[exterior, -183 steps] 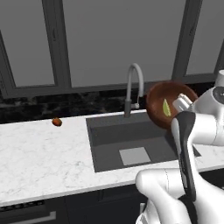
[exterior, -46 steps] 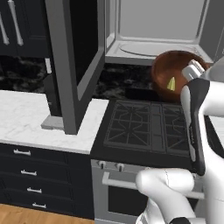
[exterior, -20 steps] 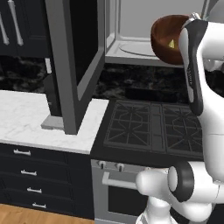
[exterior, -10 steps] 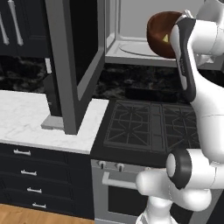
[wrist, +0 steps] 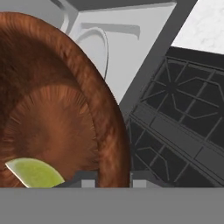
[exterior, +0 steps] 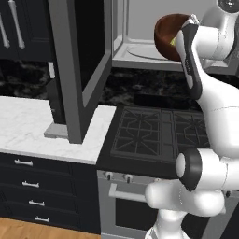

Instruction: Pick the lemon wedge from the sink and place it in the bowl. Then pick the bowl and place it in the microwave. Then close the microwave door and press the start button.

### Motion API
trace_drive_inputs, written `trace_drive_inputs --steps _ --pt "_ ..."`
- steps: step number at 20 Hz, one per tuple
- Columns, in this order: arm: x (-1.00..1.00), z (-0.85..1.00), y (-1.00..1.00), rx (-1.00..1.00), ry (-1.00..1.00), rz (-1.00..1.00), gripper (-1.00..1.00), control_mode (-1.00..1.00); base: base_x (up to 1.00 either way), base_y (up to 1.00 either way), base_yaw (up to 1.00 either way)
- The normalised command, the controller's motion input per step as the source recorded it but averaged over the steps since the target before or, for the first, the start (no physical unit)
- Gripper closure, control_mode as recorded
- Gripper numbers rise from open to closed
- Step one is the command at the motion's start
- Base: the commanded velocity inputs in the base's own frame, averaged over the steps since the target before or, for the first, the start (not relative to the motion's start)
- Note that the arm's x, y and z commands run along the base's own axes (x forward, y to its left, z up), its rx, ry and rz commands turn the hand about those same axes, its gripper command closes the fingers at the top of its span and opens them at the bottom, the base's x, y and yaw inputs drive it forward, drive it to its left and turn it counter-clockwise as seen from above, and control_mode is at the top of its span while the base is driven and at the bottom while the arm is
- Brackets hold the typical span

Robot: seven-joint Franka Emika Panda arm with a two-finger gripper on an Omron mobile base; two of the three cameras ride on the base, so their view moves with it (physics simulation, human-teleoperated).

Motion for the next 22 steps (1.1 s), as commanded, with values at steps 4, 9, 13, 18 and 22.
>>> trace_drive_inputs --steps 4,9,13,18,22 --pt "0.64 -0.01 -0.16 0.02 0.04 0.0 1.0 -1.0 0.0 0.0 0.0" --pt "0.63 0.0 -0.19 0.05 0.0 0.0 1.0 -1.0 0.0 0.0 0.0" --pt "0.61 -0.06 -0.1 0.01 0.0 0.0 1.0 -1.0 0.0 0.0 0.0" --pt "0.45 -0.21 -0.05 0.0 0.0 0.0 1.0 -1.0 0.0 0.0 0.0" --pt "0.37 -0.2 -0.04 0.0 0.0 0.0 1.0 -1.0 0.0 0.0 0.0"
